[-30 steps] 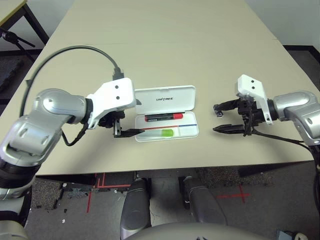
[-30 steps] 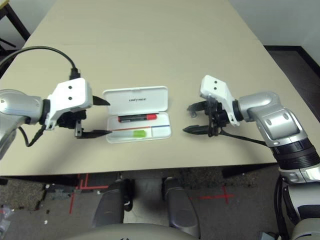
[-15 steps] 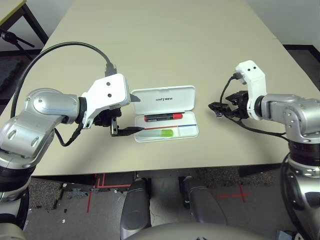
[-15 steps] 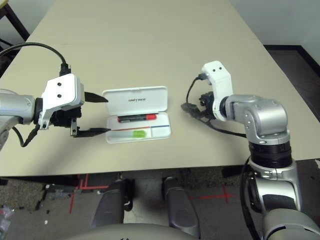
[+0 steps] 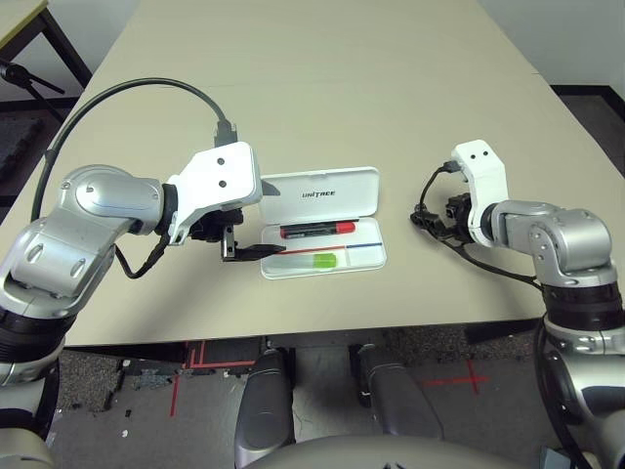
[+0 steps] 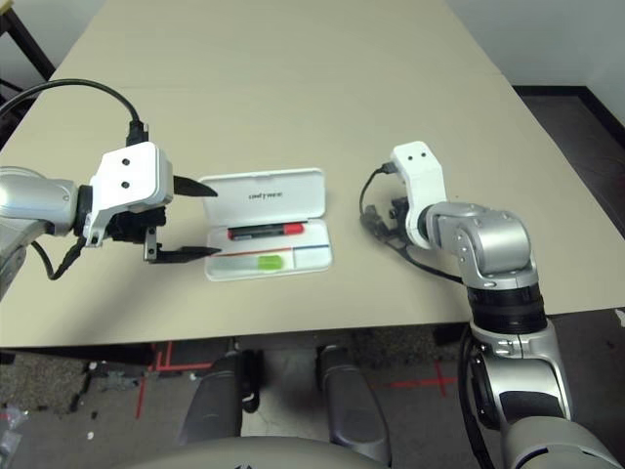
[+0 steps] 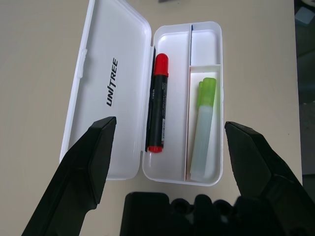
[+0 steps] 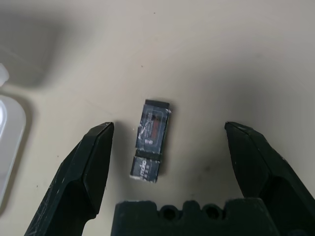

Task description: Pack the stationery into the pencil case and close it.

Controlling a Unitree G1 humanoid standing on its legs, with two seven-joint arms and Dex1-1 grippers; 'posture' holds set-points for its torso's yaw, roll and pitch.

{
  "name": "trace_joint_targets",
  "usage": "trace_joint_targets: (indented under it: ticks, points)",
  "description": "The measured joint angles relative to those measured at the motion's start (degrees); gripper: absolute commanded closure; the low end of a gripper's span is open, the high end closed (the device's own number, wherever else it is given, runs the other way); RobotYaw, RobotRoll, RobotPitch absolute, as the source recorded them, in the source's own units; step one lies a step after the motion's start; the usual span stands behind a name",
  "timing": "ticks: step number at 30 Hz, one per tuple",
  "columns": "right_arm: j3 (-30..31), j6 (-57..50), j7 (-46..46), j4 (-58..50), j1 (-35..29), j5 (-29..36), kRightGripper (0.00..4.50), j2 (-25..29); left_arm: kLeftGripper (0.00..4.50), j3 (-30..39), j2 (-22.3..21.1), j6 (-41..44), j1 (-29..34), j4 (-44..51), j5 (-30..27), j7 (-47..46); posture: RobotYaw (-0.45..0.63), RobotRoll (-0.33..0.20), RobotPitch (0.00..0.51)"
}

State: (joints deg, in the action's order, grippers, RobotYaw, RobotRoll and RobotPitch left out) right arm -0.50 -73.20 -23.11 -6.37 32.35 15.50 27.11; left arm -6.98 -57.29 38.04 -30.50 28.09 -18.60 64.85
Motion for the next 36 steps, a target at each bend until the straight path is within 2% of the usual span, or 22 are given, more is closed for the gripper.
trace_joint_targets:
  ticks: [1, 4, 11, 12, 14, 19, 24, 31, 36]
  points:
    - [0.1, 0.4, 0.0, 0.3, 0.1, 0.0, 0.00, -0.2, 0.04, 0.0, 0.0, 0.0, 0.0, 0.0, 0.0, -0.1, -0.06, 0.000, 0.172]
    - [0.3, 1.3, 0.1, 1.2, 0.3, -0.4, 0.61, -0.6, 0.00, 0.0, 0.0, 0.1, 0.0, 0.1, 0.0, -0.1, -0.04, 0.000, 0.168]
    - [1.0, 1.5, -0.3, 1.0, 0.3, -0.3, 3.17, -0.5, 0.00, 0.0, -0.2, 0.3, 0.4, 0.3, 0.0, -0.1, -0.05, 0.000, 0.168]
    - [1.1, 1.4, -0.6, 0.9, 0.3, -0.2, 3.66, -0.5, 0.00, 0.0, -0.2, 0.3, 0.4, 0.3, 0.0, -0.1, -0.05, 0.000, 0.170]
    - [1.4, 1.1, -0.9, 0.8, 0.3, 0.1, 4.19, 0.1, 0.00, 0.0, -0.2, 0.3, 0.4, 0.3, 0.1, -0.1, -0.05, 0.000, 0.170]
    - [2.3, 0.7, -2.9, 0.8, 0.4, 0.6, 4.19, 2.7, 0.00, 0.0, -0.2, 0.3, 0.4, 0.3, 0.3, -0.1, -0.05, 0.000, 0.170]
    - [4.8, 3.5, -8.3, 0.8, 0.4, 1.3, 4.19, 8.0, 0.00, -0.3, -0.2, 0.3, 0.4, 0.2, 0.4, -0.1, -0.06, 0.000, 0.173]
    - [12.0, 22.1, -26.7, 1.2, 1.1, 0.4, 4.19, 20.3, 0.00, -0.4, -0.2, 0.3, 0.4, 0.1, 0.5, -0.1, -0.06, 0.000, 0.174]
    - [14.4, 34.2, -40.7, 2.2, 2.5, 0.4, 4.19, 23.4, 0.00, -0.4, -0.2, 0.2, 0.4, -0.3, 0.6, -0.1, -0.06, 0.000, 0.173]
